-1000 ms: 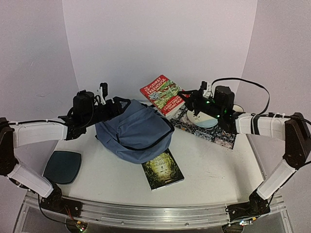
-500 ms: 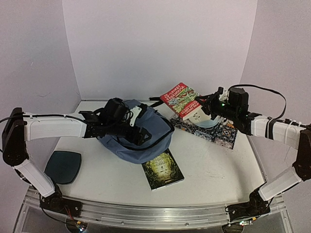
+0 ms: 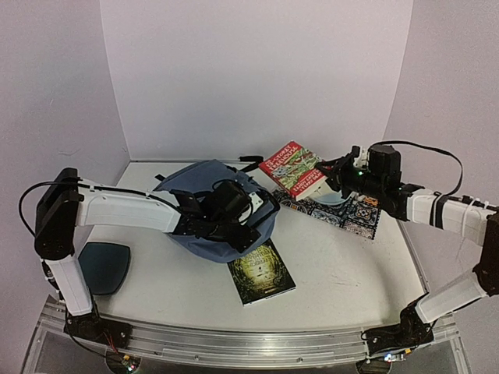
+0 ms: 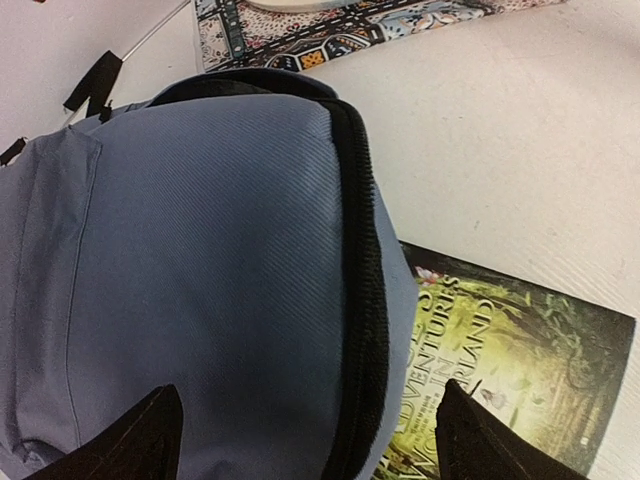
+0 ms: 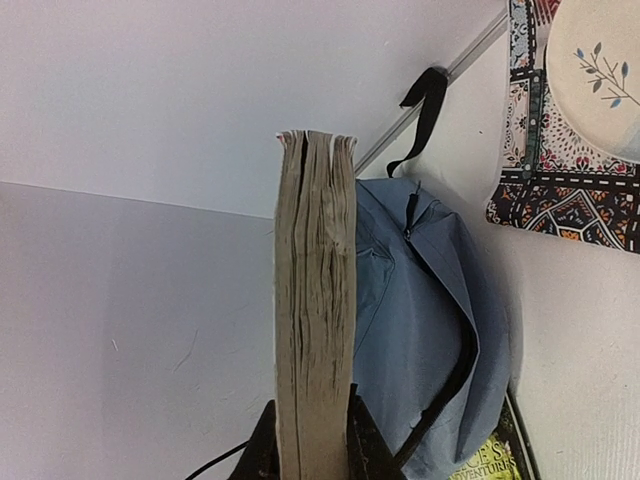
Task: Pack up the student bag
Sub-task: Pick up the largest pocket of the bag from the student bag.
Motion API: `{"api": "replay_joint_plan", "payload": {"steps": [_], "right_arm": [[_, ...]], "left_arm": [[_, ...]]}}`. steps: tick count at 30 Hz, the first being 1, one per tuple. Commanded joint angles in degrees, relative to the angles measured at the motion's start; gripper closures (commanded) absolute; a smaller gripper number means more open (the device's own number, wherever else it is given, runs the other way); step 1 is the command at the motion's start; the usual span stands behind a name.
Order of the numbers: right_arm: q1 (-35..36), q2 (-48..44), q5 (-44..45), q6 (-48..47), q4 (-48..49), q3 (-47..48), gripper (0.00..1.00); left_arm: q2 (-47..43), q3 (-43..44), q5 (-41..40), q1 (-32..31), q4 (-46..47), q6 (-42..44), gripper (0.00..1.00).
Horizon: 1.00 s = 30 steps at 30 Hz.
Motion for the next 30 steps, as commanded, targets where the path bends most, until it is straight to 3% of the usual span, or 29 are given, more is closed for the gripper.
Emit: {"api": "replay_joint_plan", "payload": {"steps": [1,6,19,30], "right_arm": [[-0.3,-4.0,-0.4,-0.9,3.1,1.2,1.0],[-0.3,-4.7,-0.9,-2.0,-0.1,1.4,1.0],[-0.3,-5.8,-4.2,-2.4,-6.3,2.7,1.0],[-0.2,-10.3,-1.2,-2.1,-10.9,-0.4,1.0]], "left_arm": [[3.5,4.5,-9.8,-0.2,-0.8,2.1,0.12],[5.3,7.2,-17.5,-0.1,-1.4,4.0,0.27],[0.4,12.6,-19.9,0.1,-6.0,7.6,0.98],[2.8,23.4,-20.1,6.2,-12.4,4.7,1.0]]}}
